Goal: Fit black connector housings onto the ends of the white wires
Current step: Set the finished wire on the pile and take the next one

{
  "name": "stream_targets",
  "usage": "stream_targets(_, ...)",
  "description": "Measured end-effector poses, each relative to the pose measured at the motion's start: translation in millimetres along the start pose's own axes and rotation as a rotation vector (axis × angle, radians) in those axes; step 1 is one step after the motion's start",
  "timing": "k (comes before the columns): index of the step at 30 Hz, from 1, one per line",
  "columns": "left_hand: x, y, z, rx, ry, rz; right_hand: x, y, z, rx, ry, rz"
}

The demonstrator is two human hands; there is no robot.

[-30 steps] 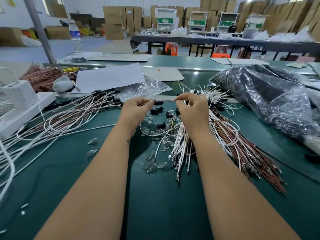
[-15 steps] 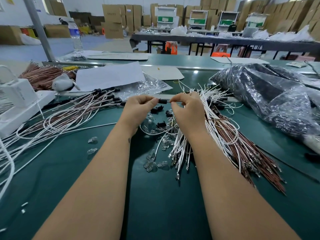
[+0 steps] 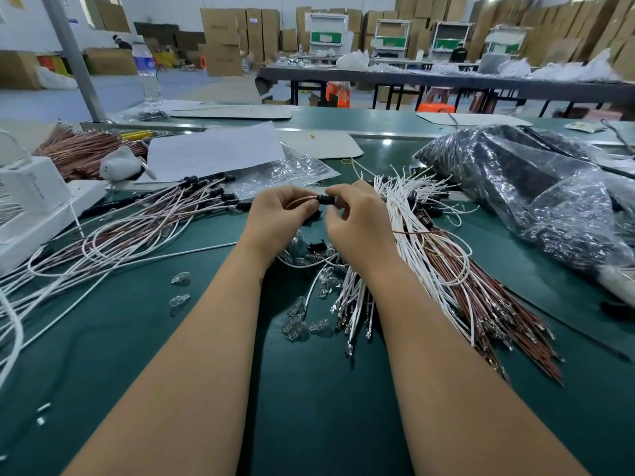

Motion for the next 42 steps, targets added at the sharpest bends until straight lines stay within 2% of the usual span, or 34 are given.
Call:
stream_targets(3,-2,-5,1,-0.173,0.059,0.018,-1,2,1,0.141,-0.008,-0.023)
stream_targets(5,-5,-18,-3,-0.462,0.091,0.168,-1,-3,4,0.294,0.022,0.037)
stream_targets(7,-7,-33,-7,-0.733,0.039,0.358,-1,-8,7,0.362,0.057,0.084)
stream_targets(9,-5,-38,-9,-0.883,-0.010,0.437,0,-8,9,0.379,0.064,0.071)
stream_targets(10,-4,-35,-8,-0.899,0.030,0.434,0,-7,8,0.374,0.060,0.056)
stream_targets(12,-2,-24,1,-0.833,0.247,0.355,0,-5,5,0.307,0.044,0.026)
stream_targets(14,1,-10,14,-0.722,0.444,0.197,1,-1,0,0.198,0.033,-0.025)
stream_targets(16,2,0,20,-0.663,0.487,0.078,2,2,-1,0.133,0.039,-0.064)
stream_targets(23,-2,-13,9,-0.745,0.394,0.175,2,0,7,0.128,0.082,-0.053)
stream_targets(27,0,0,9,-0.587,0.389,0.021,3,3,4,0.043,0.063,-0.063)
stream_targets(34,-3,-9,-2,-0.391,0.248,0.108,-1,1,24,-0.202,0.301,0.000)
stream_targets(39,-4,-10,-3,-0.358,0.226,0.105,-1,-2,26,-0.381,0.394,0.050)
stream_targets(42,-3,-10,-3,-0.348,0.225,0.102,-1,-3,25,-0.413,0.391,0.049)
Point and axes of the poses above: each hand's wrist, its own x-axis away from the middle knuckle, its own y-axis out of the palm, z = x × y, the point moved 3 cm from there along -x, towards the middle knuckle, and after that the axes turned 3 degrees about x, right-handed, at the moved point
